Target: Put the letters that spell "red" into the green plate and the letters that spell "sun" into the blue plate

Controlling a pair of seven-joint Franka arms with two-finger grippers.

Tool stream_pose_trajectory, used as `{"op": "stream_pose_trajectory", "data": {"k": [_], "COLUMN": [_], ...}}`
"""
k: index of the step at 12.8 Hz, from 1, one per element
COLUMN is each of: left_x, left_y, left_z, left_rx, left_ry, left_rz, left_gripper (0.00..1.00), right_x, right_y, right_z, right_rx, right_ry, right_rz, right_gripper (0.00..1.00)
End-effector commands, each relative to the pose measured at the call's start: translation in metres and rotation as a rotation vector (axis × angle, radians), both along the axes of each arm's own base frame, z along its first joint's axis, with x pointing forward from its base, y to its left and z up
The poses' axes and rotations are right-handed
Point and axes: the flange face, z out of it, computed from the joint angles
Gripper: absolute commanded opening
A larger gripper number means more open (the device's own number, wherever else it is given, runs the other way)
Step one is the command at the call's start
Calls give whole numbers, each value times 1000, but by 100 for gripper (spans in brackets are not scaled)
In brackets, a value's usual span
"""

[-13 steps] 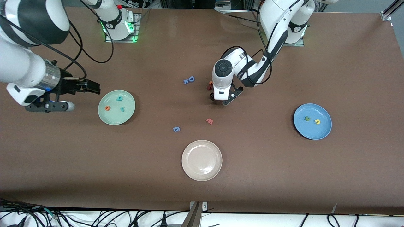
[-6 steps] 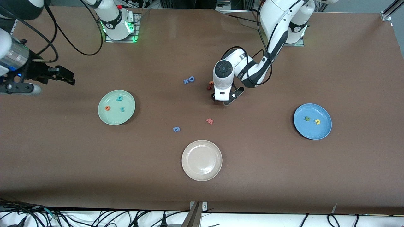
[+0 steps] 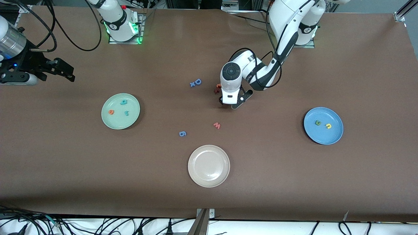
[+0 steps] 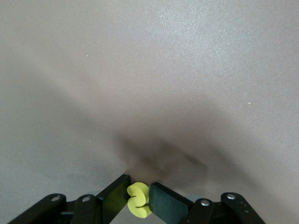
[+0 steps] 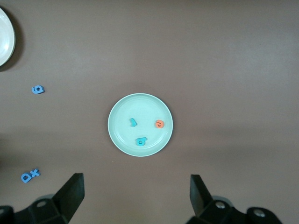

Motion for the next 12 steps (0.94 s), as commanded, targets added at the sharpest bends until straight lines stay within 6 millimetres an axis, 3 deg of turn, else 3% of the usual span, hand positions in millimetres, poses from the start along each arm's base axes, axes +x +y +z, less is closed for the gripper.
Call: {"op": "stream_pose_trajectory", "data": {"k": [1,4,8,12], "left_x": [1,5,11,51], "left_y": [3,6,11,65], "left_z": [-6,-1,6,60], "left_rx": [15,16,11,26], "left_ry": [-19,-22,-27,2], "left_rz": [-14,-10,-22,-110], "left_gripper": [13,12,9,5], "right_x": [-5,-4,-2,-3], "right_y": [-4,-18,-19,-19], "right_z": [1,0,-2,-3], "right_rx": [-13,-6,-9,-9], "right_ry": [-19,-12,-9,-4], "right_rz": [0,-23,-23,-22], "right_gripper": [100,100,100,100]}}
